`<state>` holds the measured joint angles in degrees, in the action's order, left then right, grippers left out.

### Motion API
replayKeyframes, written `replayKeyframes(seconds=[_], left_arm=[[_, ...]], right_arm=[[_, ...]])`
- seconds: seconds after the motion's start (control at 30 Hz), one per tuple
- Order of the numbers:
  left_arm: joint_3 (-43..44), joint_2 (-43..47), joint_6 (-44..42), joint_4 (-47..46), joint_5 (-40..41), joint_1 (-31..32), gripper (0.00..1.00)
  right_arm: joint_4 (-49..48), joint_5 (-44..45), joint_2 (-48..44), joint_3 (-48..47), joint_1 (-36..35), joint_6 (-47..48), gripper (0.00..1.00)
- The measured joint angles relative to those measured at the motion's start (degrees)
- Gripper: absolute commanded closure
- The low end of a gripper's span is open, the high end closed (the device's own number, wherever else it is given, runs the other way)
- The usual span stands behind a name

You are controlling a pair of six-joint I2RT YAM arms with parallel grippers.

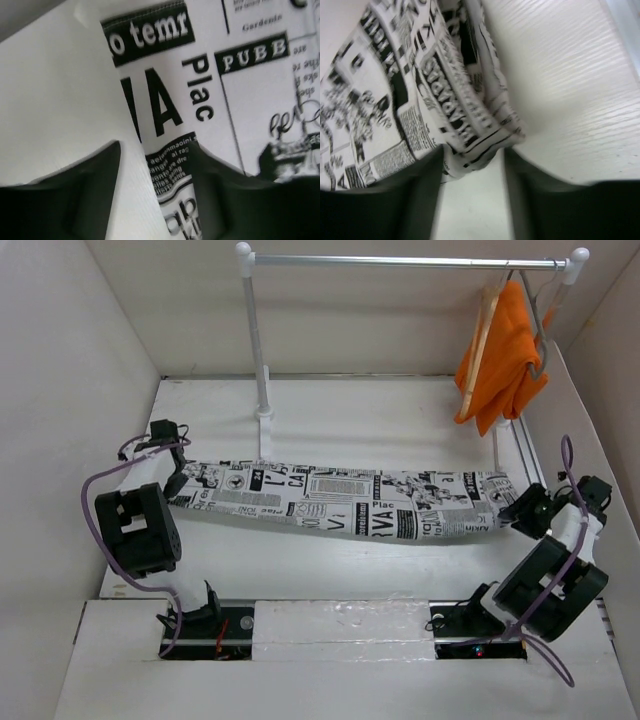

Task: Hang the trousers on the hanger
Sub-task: Fold the trousers at the center of the board.

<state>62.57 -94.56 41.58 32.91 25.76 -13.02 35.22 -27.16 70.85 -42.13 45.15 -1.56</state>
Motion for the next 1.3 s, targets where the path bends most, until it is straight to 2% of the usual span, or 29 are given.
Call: replayKeyframes(seconds=[0.07,0.17,0.23,0.33,0.4,0.43,0.47,0.57,0.73,0.77,0.8,0.83,0.87,0.97,1.03,1.1,1.17,1.3], left_arm=[[-0.8,2.0,-0.1,0.2,1.6,-0.9,0.15],[-0.3,4.4,0.9,0.5,1.2,-1.9,0.13],[2.4,5.2,1.1,1.4,0.7,-0.5,0.17],[7.8,5.6,0.9,0.1,-1.2,5.5,0.28],[9.9,6.2,0.4,-2.7,-3.6,12.2,0.44],[10.1,6.6,0.0,-4.4,-4.9,16.2,0.52],[9.9,6.9,-0.4,-5.9,-6.5,20.1,0.73],[6.6,7.7,-1.0,-11.2,-12.9,31.6,1.0],[-0.1,7.9,-1.7,-14.7,-19.0,42.6,1.0],[-1.0,8.0,-2.0,-15.1,-19.4,43.6,1.0],[-1.8,8.1,-2.2,-15.6,-19.7,44.1,1.0],[-2.7,8.2,-2.4,-16.0,-19.7,44.2,1.0],[-3.7,8.3,-2.8,-16.7,-19.4,44.1,1.0],[-6.7,9.9,-3.7,-17.5,-18.8,43.8,1.0],[-8.3,11.1,-4.2,-17.6,-18.4,43.7,1.0],[-9.5,12.2,-4.8,-17.7,-18.4,43.7,1.0],[-10.4,13.3,-5.4,-17.7,-18.8,43.7,1.0],[-11.6,15.3,-6.3,-17.8,-19.3,43.7,1.0]], right_arm=[[-1.9,0.2,1.8,-0.1,-0.5,2.1,0.25],[-3.6,0.2,5.4,0.1,-0.5,3.1,0.2],[-4.3,0.4,5.2,0.8,-0.5,3.0,0.17],[-5.5,1.7,4.4,0.8,0.6,2.2,0.17],[-6.9,1.6,4.8,0.9,1.5,1.4,0.17],[-7.7,1.7,4.9,1.5,1.9,0.9,0.17],[-8.5,2.1,4.5,2.6,2.2,0.5,0.17],[-8.7,4.0,1.6,6.6,3.1,0.0,0.17],[-13.6,3.2,1.9,9.0,3.1,-3.0,0.19],[-16.2,2.6,3.0,8.9,2.1,-4.1,0.22],[-19.2,1.6,4.5,8.9,0.9,-5.1,0.36],[-22.6,0.5,6.1,8.7,-0.2,-6.1,0.56],[-26.9,-1.1,8.2,9.1,-1.7,-8.2,0.56],[-35.2,-3.5,11.8,11.0,-4.3,-12.3,1.0],[-36.4,-4.8,11.4,12.1,-5.7,-13.9,1.0],[-33.0,-3.4,6.9,12.9,-8.4,-14.2,1.0],[-26.3,-1.0,-2.4,13.0,-13.6,-14.4,1.0],[-14.1,4.1,-23.5,8.5,-29.8,-16.1,1.0]])
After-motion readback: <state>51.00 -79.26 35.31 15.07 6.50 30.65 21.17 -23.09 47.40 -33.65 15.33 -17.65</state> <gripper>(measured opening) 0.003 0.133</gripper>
